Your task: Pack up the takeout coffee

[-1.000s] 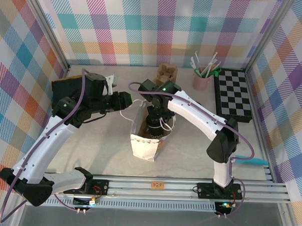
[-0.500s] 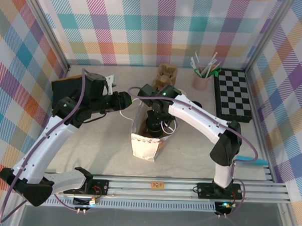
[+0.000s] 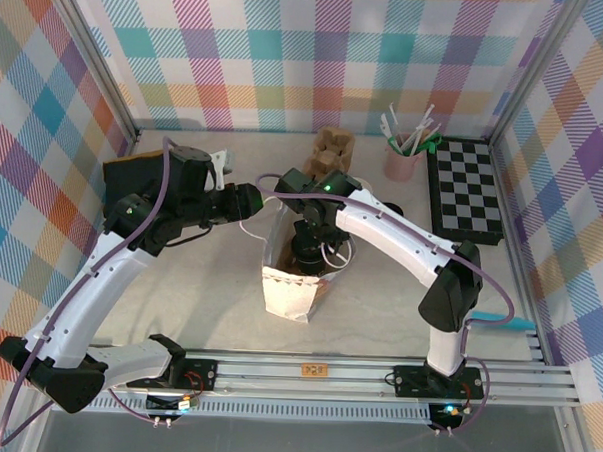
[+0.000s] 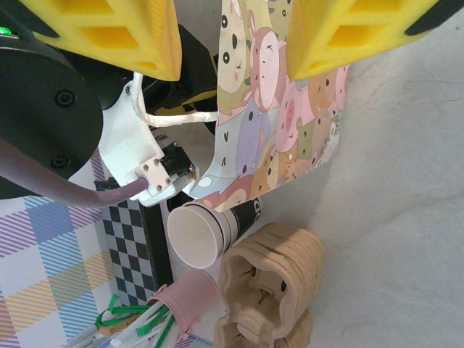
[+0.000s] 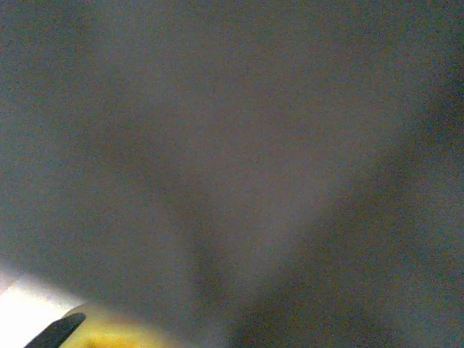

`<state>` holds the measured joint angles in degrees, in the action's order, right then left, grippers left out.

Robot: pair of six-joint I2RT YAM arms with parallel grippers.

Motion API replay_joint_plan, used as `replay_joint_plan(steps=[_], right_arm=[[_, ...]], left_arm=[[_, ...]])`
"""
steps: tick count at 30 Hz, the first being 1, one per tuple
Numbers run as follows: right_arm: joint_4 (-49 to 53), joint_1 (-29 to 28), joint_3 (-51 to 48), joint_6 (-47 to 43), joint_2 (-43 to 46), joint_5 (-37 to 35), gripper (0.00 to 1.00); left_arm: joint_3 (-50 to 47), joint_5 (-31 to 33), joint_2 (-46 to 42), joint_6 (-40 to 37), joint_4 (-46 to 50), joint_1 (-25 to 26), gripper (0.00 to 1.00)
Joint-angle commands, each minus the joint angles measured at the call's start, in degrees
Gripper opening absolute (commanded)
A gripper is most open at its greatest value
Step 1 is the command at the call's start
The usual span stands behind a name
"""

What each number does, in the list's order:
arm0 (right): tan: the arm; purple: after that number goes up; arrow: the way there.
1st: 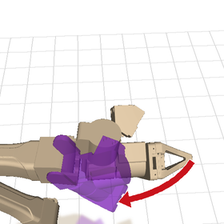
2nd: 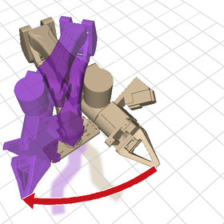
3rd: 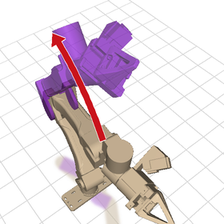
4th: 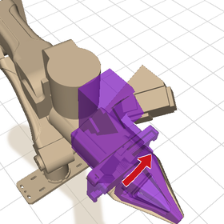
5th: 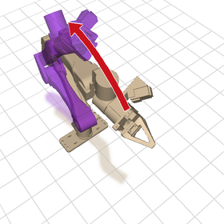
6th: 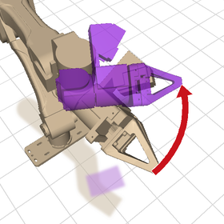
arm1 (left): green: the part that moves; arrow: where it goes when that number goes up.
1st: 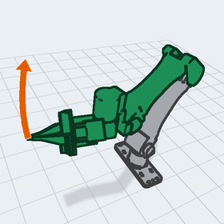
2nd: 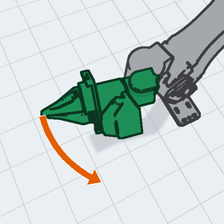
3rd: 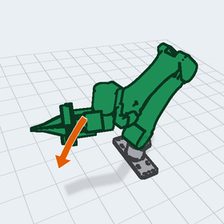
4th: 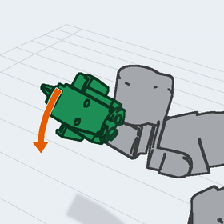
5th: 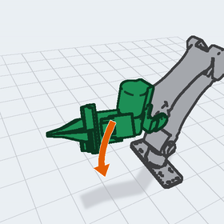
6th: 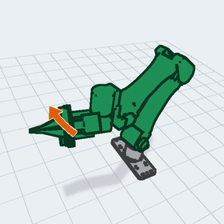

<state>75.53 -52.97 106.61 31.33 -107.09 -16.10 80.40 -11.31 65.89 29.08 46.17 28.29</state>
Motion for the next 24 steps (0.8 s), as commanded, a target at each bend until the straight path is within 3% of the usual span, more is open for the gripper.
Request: replay_joint_plan(steps=[1, 11, 16, 24], right_arm=[[3.0, -1.0, -2.8, 1.6, -4.1, 2.6, 0.34], [2.0, -0.8, -1.3, 1.8, -5.2, 4.3, 0.38], [2.8, -0.6, 1.3, 1.8, -5.8, 3.1, 0.46], [4.2, 0.2, 5.3, 1.3, -6.3, 1.2, 0.47]], left_arm=[[-0.4, 0.5, -0.6, -0.4, -0.2, -0.5, 0.43], [-0.5, 0.5, -0.5, -0.4, -0.1, -0.5, 0.43], [-0.5, 0.8, -0.7, -0.6, 0.0, -0.5, 0.43], [-0.8, 1.2, -0.9, -0.5, 0.0, -0.5, 0.43]])
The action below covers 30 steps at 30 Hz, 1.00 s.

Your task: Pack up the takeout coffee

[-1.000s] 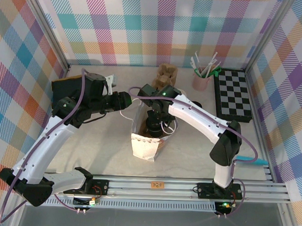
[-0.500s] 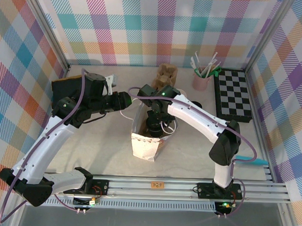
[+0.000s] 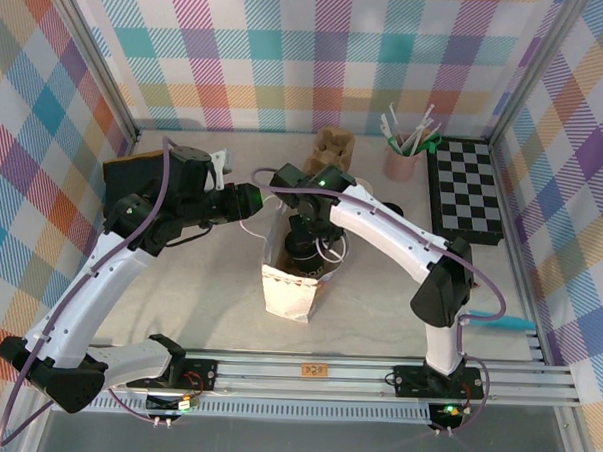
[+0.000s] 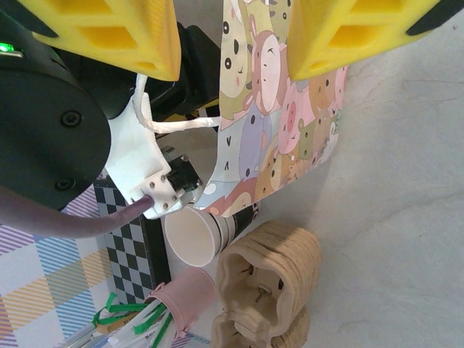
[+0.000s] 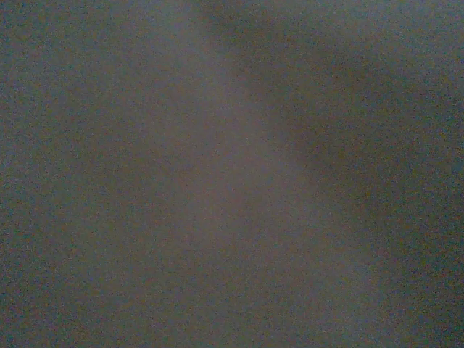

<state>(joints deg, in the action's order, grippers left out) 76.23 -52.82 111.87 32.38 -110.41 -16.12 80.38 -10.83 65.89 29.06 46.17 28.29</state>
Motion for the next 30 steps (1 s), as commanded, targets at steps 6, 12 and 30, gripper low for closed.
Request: replay_joint_plan(steps=[6, 12, 30], right_arm=[[4.3, 0.5, 1.1, -0.1, -3.0, 0.6, 0.48], [6.2, 0.7, 2.1, 0.3, -3.9, -0.4, 0.47], [9.8, 0.7, 7.9, 0.7, -4.1, -12.0, 0.49]], left_arm=[[-0.9, 0.8, -1.0, -0.4, -0.3, -0.5, 0.43], [-1.1, 0.7, -1.1, -0.4, -0.3, -0.6, 0.43], [-1.1, 1.0, -0.9, -0.5, -0.4, -0.5, 0.43]])
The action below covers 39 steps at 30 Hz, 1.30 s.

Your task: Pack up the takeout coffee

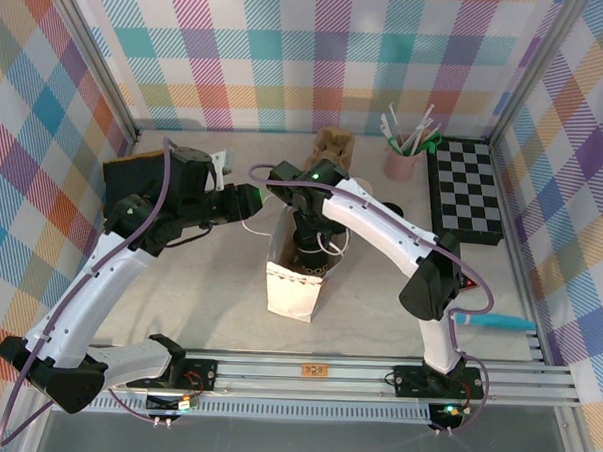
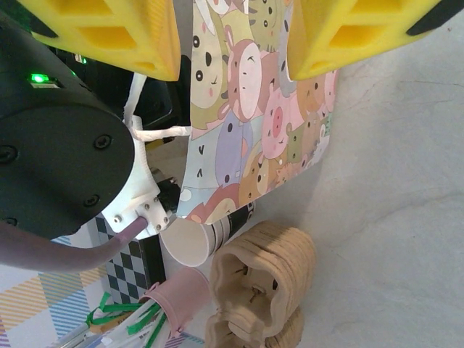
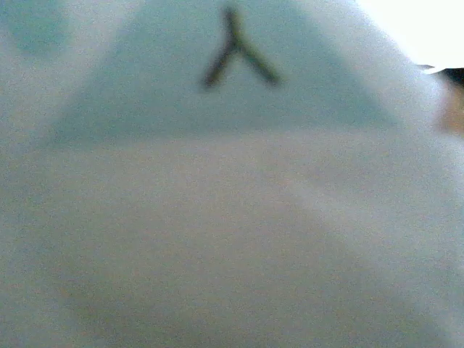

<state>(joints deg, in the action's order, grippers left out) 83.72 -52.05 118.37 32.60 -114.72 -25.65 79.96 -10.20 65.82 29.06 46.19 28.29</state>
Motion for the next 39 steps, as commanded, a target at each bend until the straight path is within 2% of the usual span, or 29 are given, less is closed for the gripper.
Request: replay_joint_plan(steps=[1, 11, 18, 19, 22, 26, 39], right_arm=[[1.6, 0.0, 1.5, 0.1, 0.7, -2.6, 0.49], [-7.3, -0.1, -3.7, -1.5, 5.8, -0.6, 0.49], [-8.1, -0.1, -4.3, -2.0, 6.4, -0.2, 0.50], [-8.6, -0.1, -4.2, -2.4, 6.6, 0.1, 0.52], [-11.4, -0.1, -5.4, -4.2, 7.6, 2.0, 0.68], [-12.5, -0.1, -5.7, -5.6, 7.3, 4.8, 0.78], [-8.4, 0.3, -2.3, -5.6, 2.0, 7.6, 0.85]], left_arm=[[-0.8, 0.3, -0.8, -0.5, -0.4, -0.6, 0.43], [-0.6, -0.1, 0.3, -0.6, -1.1, -0.6, 0.43], [-0.7, 0.2, 0.2, -0.6, -0.9, -0.6, 0.43], [-0.7, 0.3, 0.2, -0.6, -0.9, -0.6, 0.43], [-0.9, 0.3, 0.1, -0.6, -1.1, -0.6, 0.43], [-1.1, 0.3, 0.0, -0.5, -1.2, -0.7, 0.43], [-1.7, 0.7, -1.0, -0.5, -0.8, -0.6, 0.44]])
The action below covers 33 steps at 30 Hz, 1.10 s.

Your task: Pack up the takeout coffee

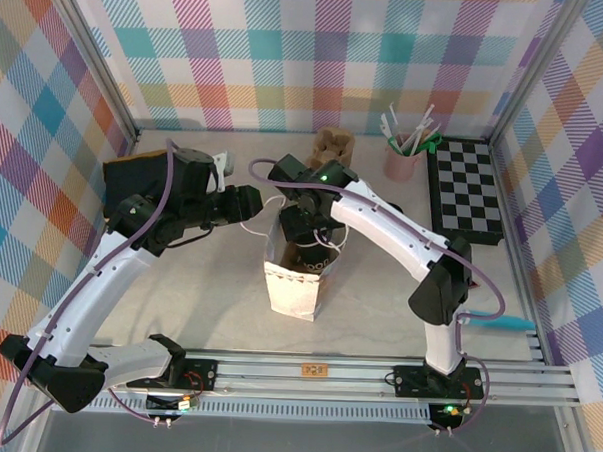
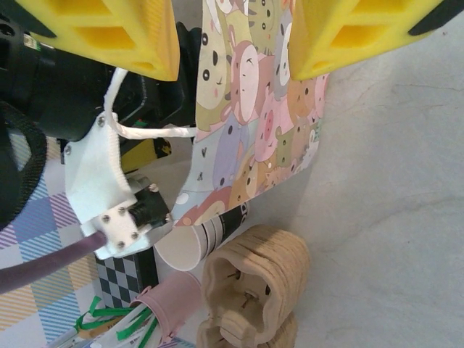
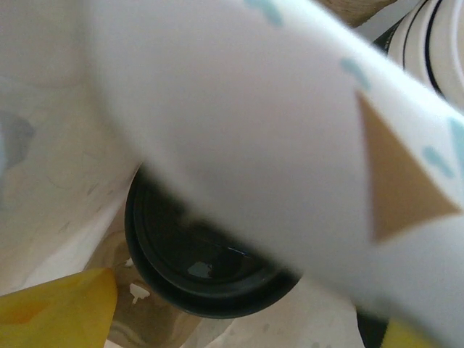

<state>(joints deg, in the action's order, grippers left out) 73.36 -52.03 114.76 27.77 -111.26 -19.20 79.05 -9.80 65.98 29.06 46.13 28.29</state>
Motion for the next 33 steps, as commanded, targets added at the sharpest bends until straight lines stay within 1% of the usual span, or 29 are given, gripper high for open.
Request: replay_joint_plan(steps=[1, 7, 12, 17, 22, 25, 33], right_arm=[[1.9, 0.3, 1.4, -0.8, -1.7, 1.3, 0.86], [1.7, 0.3, 1.5, -1.0, -3.2, 1.0, 0.87], [1.0, 0.3, 0.6, -0.8, -3.5, 0.7, 0.84], [0.2, 0.3, -0.6, -0.7, -3.6, -0.2, 0.83], [-0.1, 0.3, -1.1, -0.9, -4.0, -0.6, 0.88], [-0.6, 0.3, -1.7, -1.1, -4.4, -0.5, 0.89], [-0.2, 0.3, -1.5, -1.1, -6.0, 0.0, 0.90]], left_arm=[[-0.9, 0.4, -1.4, -0.4, -0.7, -0.7, 0.44], [-1.3, 0.6, -2.0, -0.3, -0.7, -0.7, 0.44], [-1.4, 0.6, -2.2, -0.1, -0.6, -0.6, 0.44], [-1.3, 0.5, -2.1, -0.1, -0.6, -0.6, 0.44], [-1.4, 0.5, -1.8, -0.2, -0.8, -0.6, 0.44], [-1.4, 0.4, -1.6, -0.1, -1.0, -0.7, 0.44], [-1.3, 0.5, -1.2, -0.1, -1.3, -0.7, 0.44]])
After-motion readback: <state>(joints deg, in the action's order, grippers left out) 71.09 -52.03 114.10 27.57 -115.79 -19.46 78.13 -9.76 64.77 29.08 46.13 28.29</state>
